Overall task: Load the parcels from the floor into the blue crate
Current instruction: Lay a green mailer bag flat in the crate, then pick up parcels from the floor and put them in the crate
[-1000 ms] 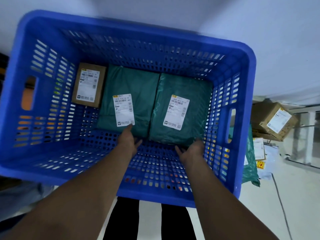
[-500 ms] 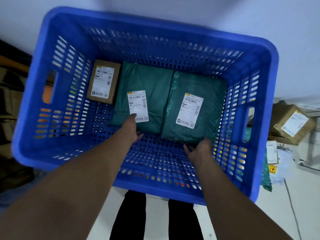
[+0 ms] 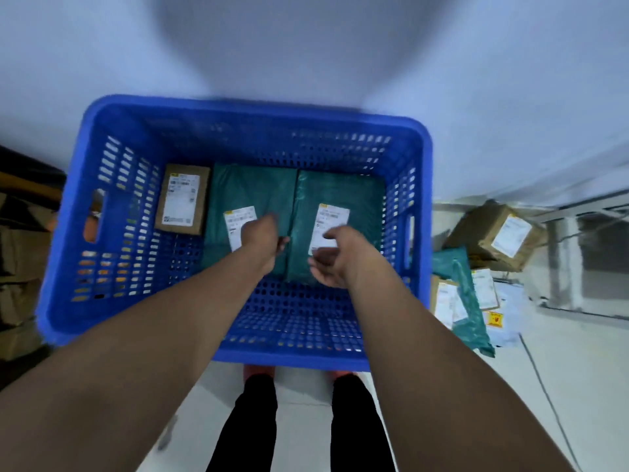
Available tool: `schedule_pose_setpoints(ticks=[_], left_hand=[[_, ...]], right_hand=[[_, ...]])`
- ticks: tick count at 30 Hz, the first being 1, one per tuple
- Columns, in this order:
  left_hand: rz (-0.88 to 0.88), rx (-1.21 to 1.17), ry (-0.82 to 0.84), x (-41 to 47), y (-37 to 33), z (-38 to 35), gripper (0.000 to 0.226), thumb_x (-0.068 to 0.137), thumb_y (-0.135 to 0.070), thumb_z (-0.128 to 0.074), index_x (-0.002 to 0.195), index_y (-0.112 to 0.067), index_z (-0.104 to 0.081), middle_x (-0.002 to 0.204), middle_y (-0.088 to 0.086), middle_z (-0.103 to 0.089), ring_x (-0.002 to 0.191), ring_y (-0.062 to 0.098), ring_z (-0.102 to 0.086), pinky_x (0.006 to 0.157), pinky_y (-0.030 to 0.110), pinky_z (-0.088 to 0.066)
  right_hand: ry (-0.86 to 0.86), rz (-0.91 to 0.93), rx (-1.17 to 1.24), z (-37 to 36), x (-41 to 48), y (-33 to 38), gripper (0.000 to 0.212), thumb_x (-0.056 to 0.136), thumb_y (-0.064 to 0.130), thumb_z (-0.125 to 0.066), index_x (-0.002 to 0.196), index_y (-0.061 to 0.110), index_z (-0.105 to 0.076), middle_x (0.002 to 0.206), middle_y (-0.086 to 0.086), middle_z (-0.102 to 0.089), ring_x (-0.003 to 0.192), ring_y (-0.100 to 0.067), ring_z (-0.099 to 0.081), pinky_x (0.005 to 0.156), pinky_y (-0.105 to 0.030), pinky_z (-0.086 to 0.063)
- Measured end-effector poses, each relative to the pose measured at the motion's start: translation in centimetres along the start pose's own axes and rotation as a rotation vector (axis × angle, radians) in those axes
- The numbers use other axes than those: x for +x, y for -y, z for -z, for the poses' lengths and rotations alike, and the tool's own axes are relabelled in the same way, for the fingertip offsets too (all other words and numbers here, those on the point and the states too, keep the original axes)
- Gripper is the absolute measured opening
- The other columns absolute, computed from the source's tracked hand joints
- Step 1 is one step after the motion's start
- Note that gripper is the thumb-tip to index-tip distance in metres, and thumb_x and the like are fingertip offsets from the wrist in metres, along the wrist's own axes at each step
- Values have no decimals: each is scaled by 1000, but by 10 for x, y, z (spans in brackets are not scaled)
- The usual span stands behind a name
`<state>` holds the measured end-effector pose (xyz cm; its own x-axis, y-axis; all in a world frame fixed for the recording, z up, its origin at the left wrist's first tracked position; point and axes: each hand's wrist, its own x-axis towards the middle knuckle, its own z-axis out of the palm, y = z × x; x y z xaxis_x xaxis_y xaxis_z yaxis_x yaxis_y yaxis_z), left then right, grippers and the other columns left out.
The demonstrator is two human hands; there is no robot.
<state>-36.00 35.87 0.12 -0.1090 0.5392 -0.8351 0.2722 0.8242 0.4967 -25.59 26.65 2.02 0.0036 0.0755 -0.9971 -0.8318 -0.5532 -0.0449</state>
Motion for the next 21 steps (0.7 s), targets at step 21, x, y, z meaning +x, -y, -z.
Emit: schedule_pose_setpoints(ticks=[21], left_hand=[[-280,349,317,-252,195,-274,24,93,-14,-60,68,-15,-61,74,16,-64,67,26,-60,61,33,-49]], right_hand=[[-366,506,32,488,-84,-38,14,88,14,-59,94,3,-66,68,-13,-57,52,-23,-52,55,-28,-43]])
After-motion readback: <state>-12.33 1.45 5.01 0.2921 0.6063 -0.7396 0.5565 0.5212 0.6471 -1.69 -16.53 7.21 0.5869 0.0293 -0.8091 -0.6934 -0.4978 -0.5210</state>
